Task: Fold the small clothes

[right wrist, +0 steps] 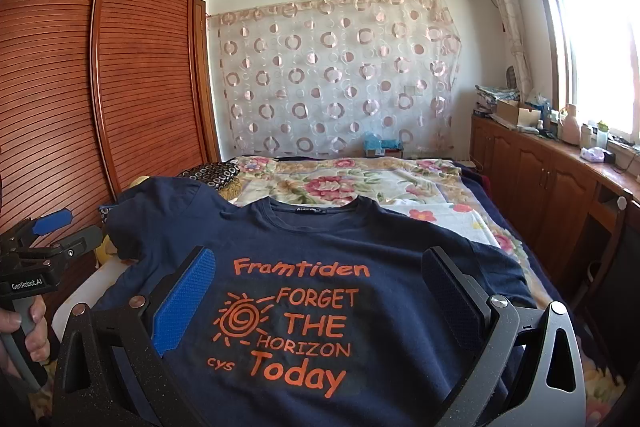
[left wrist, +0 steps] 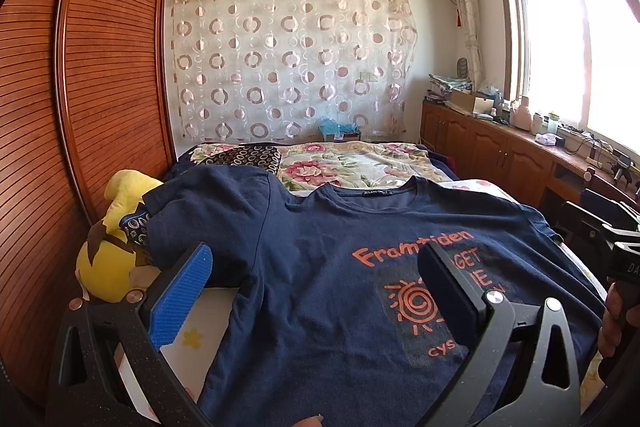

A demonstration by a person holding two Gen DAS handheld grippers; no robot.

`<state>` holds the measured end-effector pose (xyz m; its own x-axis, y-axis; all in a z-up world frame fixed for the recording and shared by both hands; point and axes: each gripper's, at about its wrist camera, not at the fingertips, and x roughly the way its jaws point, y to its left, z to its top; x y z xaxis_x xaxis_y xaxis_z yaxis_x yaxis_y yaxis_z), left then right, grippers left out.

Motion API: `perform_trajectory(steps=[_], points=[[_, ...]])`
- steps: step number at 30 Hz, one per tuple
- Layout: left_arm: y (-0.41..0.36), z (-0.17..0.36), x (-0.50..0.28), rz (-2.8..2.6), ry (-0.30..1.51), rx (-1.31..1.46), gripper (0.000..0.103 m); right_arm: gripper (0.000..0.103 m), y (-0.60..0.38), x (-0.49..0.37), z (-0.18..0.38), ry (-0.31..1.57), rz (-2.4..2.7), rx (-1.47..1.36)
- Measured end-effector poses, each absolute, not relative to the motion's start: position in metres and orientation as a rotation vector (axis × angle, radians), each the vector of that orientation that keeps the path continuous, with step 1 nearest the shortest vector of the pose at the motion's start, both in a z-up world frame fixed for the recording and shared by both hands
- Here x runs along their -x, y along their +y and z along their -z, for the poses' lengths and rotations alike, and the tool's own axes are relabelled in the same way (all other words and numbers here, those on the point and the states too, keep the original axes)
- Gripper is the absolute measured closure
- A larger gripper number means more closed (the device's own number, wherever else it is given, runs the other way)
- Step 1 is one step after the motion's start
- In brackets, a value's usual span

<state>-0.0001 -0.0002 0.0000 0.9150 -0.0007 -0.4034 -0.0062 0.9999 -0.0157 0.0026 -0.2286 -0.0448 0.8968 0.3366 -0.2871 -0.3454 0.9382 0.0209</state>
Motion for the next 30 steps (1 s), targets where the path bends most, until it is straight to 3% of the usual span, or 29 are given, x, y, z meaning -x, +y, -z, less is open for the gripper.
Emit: perform_trajectory(steps=[30], points=[[-0.0006,0.0,0.0003,-0.003,0.408,0.007,0.0,0.001,-0.2292,-0.0021,0.0442,0.294,-0.348,0.025]])
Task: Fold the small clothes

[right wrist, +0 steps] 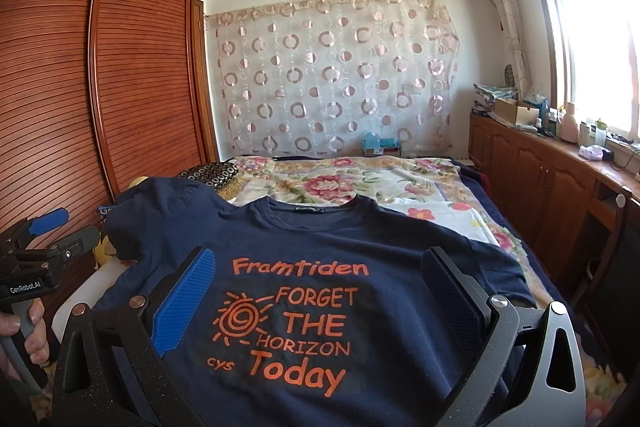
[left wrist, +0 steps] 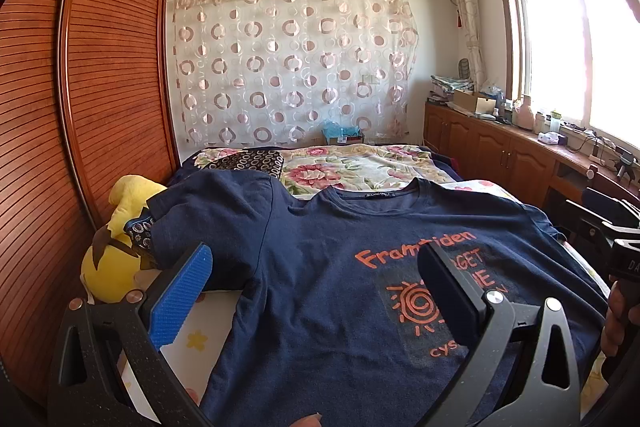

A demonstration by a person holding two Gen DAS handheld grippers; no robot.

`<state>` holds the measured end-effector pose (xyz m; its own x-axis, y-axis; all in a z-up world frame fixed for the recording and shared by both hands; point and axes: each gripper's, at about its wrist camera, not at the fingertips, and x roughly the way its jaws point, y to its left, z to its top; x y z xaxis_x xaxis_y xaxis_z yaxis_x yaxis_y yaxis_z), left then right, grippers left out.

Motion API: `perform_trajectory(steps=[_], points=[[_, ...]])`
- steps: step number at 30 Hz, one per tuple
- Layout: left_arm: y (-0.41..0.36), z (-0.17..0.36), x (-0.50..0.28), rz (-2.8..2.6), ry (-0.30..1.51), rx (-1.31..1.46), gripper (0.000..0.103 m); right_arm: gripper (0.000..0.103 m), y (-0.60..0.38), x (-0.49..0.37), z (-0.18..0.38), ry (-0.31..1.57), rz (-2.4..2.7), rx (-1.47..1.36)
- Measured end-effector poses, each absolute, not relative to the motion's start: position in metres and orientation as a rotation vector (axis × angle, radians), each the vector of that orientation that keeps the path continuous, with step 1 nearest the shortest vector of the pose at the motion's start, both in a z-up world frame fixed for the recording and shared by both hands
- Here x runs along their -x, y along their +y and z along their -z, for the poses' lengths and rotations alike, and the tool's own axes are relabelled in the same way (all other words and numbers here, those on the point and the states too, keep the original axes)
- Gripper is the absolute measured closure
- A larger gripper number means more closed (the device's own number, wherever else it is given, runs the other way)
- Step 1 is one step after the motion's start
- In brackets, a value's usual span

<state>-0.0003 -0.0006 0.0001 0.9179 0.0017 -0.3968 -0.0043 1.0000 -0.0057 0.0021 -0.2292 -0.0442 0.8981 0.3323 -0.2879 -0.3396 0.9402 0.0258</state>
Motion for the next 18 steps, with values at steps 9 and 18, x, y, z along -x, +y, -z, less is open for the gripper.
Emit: perform_trajectory(steps=[9,18], points=[[-0.0005,0.0001,0.0,-0.003,0.407,0.005,0.0,0.001,-0.2285,-0.0022,0.044,0.294,-0.346,0.026],[-0.0008,-0.0001,0.0004,-0.004,0.405,0.002,0.0,0.001,-0.2291,-0.002,0.0439,0.294,-0.348,0.025]])
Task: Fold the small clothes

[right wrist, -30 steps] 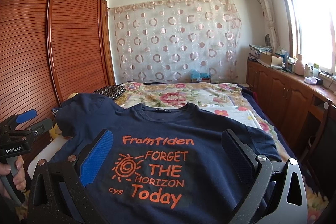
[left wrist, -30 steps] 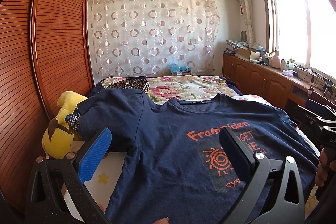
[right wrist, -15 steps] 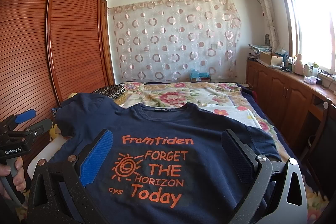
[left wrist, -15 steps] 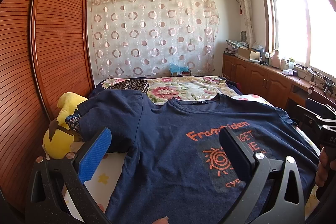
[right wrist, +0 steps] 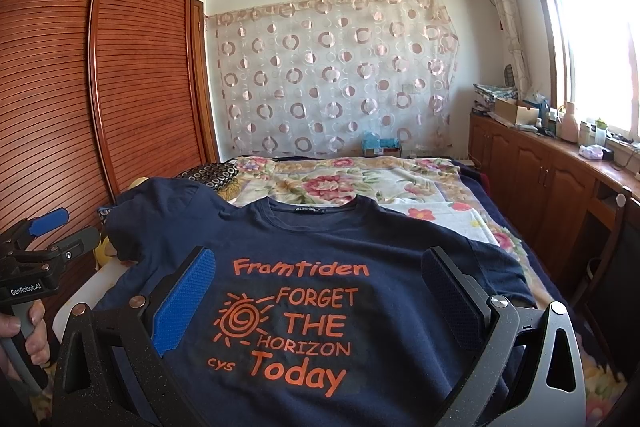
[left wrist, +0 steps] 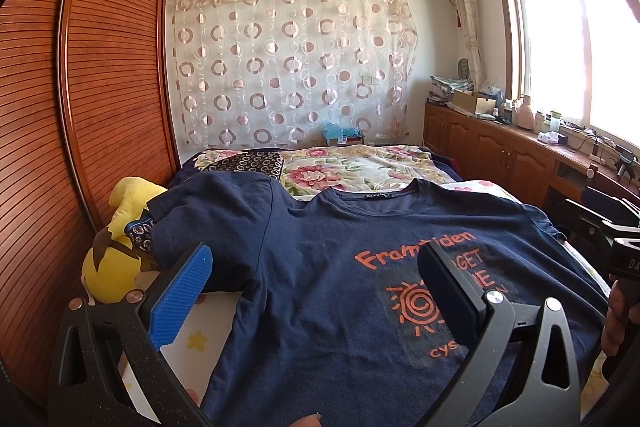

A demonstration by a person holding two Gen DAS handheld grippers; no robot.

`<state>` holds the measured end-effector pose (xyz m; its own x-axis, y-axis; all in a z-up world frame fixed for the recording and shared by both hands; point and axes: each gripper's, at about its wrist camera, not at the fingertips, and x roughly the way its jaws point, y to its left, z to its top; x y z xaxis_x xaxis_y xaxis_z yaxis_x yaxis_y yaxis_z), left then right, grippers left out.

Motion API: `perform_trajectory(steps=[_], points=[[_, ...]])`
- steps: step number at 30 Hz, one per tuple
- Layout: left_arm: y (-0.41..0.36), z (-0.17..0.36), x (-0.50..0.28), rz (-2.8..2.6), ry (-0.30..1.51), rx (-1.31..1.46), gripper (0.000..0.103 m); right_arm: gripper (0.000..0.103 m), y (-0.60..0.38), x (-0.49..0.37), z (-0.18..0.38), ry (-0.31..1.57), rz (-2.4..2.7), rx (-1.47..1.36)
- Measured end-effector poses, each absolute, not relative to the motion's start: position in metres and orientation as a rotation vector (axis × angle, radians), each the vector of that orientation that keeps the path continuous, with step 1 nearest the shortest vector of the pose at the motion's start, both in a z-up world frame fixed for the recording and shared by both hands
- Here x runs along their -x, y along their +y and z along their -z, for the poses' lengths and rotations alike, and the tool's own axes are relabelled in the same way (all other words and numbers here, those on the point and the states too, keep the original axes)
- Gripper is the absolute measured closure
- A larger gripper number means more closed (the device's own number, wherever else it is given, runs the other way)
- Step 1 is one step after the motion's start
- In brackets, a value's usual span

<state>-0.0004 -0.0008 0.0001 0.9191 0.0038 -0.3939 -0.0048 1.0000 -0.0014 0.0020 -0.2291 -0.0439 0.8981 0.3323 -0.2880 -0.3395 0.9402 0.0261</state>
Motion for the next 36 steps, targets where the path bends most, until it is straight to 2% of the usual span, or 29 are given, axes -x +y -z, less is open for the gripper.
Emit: perform_trajectory(steps=[20,36], points=[[0.004,-0.001,-0.001,-0.006,0.433,0.004,0.0,0.001,-0.227,-0.006,0.047,0.316,-0.372,0.017],[0.085,0.025,-0.015,-0.078,0.507,0.048,0.0,0.001,-0.217,-0.03,0.064,0.409,-0.467,0.043]])
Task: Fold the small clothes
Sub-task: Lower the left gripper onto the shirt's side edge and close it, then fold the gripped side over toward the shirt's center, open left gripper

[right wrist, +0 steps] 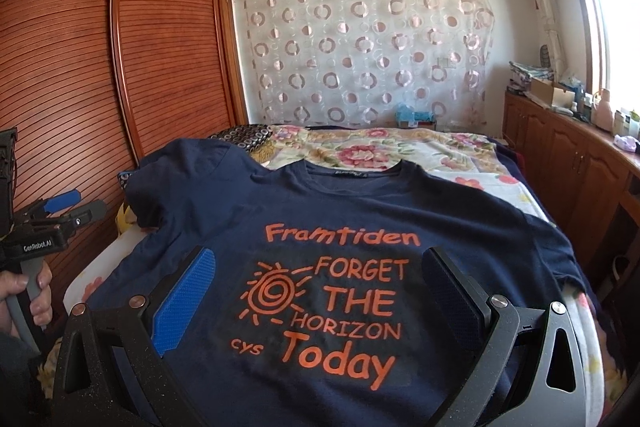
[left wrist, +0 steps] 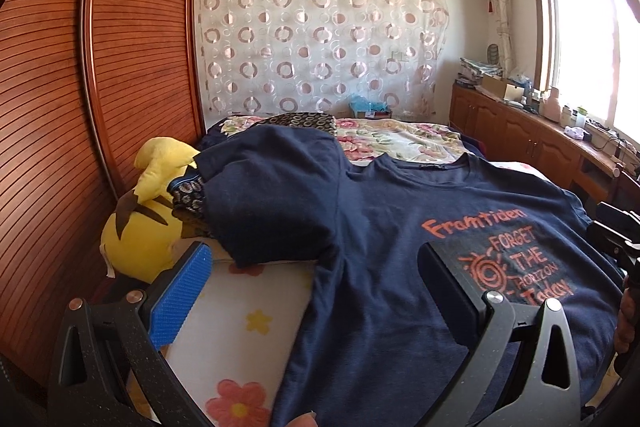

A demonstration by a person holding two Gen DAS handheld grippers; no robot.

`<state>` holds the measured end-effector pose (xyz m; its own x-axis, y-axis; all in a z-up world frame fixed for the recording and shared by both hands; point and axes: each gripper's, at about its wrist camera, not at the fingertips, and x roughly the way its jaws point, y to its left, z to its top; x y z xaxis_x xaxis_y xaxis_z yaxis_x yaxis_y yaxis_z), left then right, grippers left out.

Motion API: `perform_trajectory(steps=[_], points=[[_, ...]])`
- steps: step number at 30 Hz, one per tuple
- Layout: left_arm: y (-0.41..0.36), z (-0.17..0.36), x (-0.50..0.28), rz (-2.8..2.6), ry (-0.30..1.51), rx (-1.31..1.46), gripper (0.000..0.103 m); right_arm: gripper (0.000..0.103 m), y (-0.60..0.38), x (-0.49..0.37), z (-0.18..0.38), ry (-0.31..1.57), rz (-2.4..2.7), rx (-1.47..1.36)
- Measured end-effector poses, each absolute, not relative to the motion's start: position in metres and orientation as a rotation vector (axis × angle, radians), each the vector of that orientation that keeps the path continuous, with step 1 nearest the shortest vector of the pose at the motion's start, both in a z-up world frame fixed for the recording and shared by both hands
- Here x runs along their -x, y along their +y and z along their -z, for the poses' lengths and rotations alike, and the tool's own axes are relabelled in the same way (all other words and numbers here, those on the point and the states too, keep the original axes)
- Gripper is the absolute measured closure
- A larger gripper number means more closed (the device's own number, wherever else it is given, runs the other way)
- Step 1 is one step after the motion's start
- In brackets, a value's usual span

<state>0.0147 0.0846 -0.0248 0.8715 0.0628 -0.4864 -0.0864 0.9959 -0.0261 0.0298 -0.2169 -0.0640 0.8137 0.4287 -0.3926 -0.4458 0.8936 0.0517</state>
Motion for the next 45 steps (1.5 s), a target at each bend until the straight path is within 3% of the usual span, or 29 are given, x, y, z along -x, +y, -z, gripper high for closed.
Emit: perform_trajectory(steps=[14,17,20,25,33,36,38,39,40,45], points=[[0.139,0.035,-0.055,-0.053,0.585,0.035,0.001,0.001,-0.203,-0.065,0.063,0.487,-0.58,0.09],[0.152,0.037,-0.067,-0.027,0.617,0.054,0.005,0.001,-0.201,-0.073,0.061,0.494,-0.611,0.091],[0.165,0.036,-0.078,0.016,0.628,0.092,0.014,0.001,-0.199,-0.077,0.061,0.493,-0.625,0.108],[0.181,0.034,-0.1,0.052,0.648,0.132,0.037,0.001,-0.201,-0.078,0.067,0.497,-0.643,0.122],[0.199,0.055,-0.126,0.065,0.735,0.216,0.057,0.001,-0.209,-0.082,0.066,0.506,-0.645,0.126],[0.198,0.059,-0.126,0.058,0.746,0.206,0.059,0.001,-0.21,-0.078,0.066,0.508,-0.643,0.121],[0.195,0.057,-0.124,0.067,0.738,0.197,0.07,0.001,-0.209,-0.077,0.067,0.514,-0.648,0.111],[0.194,0.054,-0.124,0.074,0.73,0.186,0.084,0.001,-0.207,-0.078,0.067,0.516,-0.648,0.111],[0.19,0.051,-0.123,0.082,0.722,0.169,0.091,0.001,-0.207,-0.078,0.067,0.515,-0.647,0.11],[0.166,0.028,-0.119,0.109,0.656,0.062,0.096,0.001,-0.205,-0.078,0.067,0.508,-0.639,0.096]])
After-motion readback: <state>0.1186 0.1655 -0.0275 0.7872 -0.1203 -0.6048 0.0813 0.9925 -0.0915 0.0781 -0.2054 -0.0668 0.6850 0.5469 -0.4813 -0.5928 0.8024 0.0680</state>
